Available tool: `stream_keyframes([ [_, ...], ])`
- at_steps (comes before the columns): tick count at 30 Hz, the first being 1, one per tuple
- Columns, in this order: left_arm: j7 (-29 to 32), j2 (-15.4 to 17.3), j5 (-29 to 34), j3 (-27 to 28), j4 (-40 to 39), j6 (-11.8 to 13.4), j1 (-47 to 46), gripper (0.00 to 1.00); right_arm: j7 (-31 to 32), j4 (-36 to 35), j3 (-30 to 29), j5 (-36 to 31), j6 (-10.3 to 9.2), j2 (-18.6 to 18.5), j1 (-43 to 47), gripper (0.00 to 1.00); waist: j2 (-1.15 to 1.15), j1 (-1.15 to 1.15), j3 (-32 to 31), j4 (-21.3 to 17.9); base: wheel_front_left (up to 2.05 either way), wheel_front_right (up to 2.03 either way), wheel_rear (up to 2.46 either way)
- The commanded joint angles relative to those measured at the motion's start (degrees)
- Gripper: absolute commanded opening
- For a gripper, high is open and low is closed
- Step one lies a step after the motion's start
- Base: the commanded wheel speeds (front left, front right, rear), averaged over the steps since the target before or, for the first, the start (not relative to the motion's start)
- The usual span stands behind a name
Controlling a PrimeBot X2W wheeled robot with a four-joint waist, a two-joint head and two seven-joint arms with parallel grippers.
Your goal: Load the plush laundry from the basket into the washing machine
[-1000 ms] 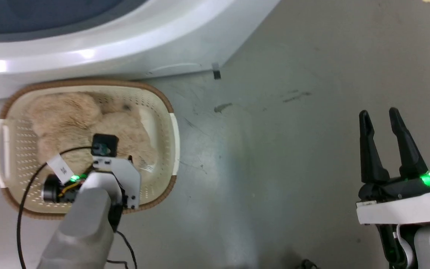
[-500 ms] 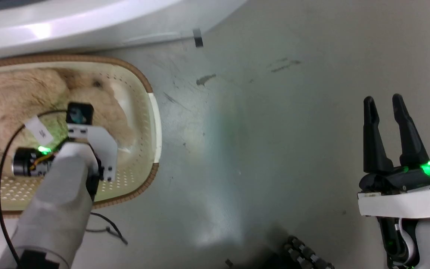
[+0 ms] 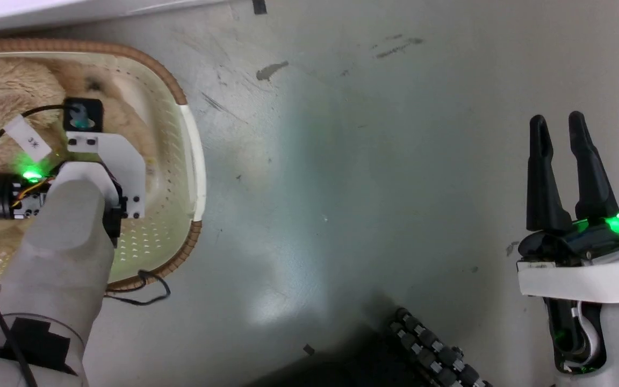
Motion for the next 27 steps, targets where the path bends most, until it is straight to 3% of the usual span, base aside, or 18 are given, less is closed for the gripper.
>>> stream_keyframes([
  [1, 0.39, 0.67, -0.72, 0.03, 1.3, -0.6, 0.67, 0.0, -0.51, -0.04, -0.11, 0.4, 0.05, -0.15, -0.96, 1.0, 0.0, 0.0, -0.03, -0.15, 0.0, 0.0, 0.0],
  [12, -6.35, -0.74, -2.65, 0.39, -0.29, -2.18, 4.78, 0.0, -0.51, -0.09, -2.2, -0.93, 0.05, -0.57, 0.17, 1.0, 0.0, 0.0, -6.62, 2.37, 0.0, 0.0, 0.0],
  [27, -23.18, -7.43, -4.67, -0.69, -3.71, -7.09, 16.24, 0.0, -0.51, -0.43, -6.54, -5.23, 0.05, -2.54, 7.68, 1.0, 0.0, 0.0, -26.41, 10.74, 0.0, 0.0, 0.0],
])
